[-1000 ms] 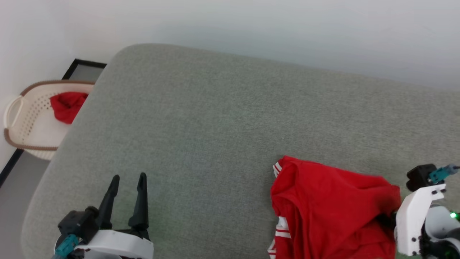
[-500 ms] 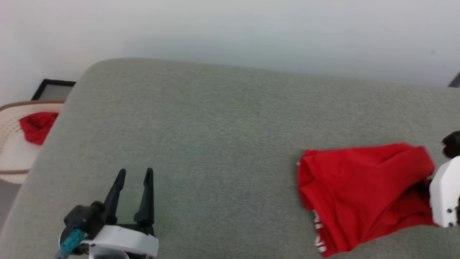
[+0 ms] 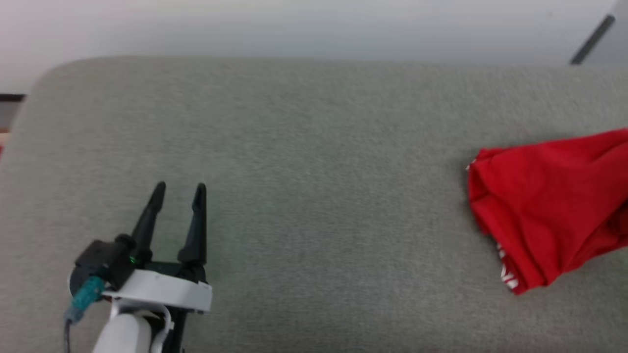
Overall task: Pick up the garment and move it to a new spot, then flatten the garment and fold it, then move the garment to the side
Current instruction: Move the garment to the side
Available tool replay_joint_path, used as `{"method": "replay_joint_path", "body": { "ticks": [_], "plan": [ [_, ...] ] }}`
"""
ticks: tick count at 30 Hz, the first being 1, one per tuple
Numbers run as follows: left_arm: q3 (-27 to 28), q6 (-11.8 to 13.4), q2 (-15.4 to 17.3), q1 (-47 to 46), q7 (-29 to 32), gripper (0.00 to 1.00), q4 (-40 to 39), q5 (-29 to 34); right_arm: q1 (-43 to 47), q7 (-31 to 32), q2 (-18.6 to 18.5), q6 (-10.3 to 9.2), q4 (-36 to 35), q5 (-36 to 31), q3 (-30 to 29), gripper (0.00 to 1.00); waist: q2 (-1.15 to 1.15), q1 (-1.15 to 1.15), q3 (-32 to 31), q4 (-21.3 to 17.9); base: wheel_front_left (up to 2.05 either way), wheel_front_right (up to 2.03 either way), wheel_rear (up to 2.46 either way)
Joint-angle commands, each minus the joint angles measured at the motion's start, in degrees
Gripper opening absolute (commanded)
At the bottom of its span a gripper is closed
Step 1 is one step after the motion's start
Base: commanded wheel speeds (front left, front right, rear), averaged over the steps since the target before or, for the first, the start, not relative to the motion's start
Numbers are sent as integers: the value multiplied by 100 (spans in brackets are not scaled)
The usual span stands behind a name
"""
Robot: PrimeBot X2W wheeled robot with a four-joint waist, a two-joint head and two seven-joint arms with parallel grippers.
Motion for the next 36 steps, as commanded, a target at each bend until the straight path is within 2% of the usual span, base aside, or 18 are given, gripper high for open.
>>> {"method": "replay_joint_path", "body": {
  "ticks": [1, 11, 19, 30, 36],
  "plan": [
    [25, -16, 69, -127, 1, 100, -46, 52, -157, -171, -66, -9, 120, -53, 35, 0, 0, 0, 467, -454, 0, 0, 0],
    [-8, -16, 375, -455, 2, 100, -134, 148, -748, -1044, -299, -9, 1071, -179, 237, 0, 0, 0, 1017, -1117, 0, 0, 0],
    [-110, -16, 608, -650, 2, 100, -145, 178, -1302, -1763, -499, -9, 1909, -538, 572, 0, 0, 0, 1355, -1502, 0, 0, 0],
    [-251, -16, 762, -862, 2, 100, -142, 206, -2077, -2582, -641, -9, 2953, -1100, 1108, 0, 0, 0, 1692, -1689, 0, 0, 0],
    [-311, -16, 806, -940, 6, 100, -81, 189, -2472, -2959, -507, -9, 3588, -1402, 1357, 0, 0, 0, 1808, -1692, 0, 0, 0]
  ]
}}
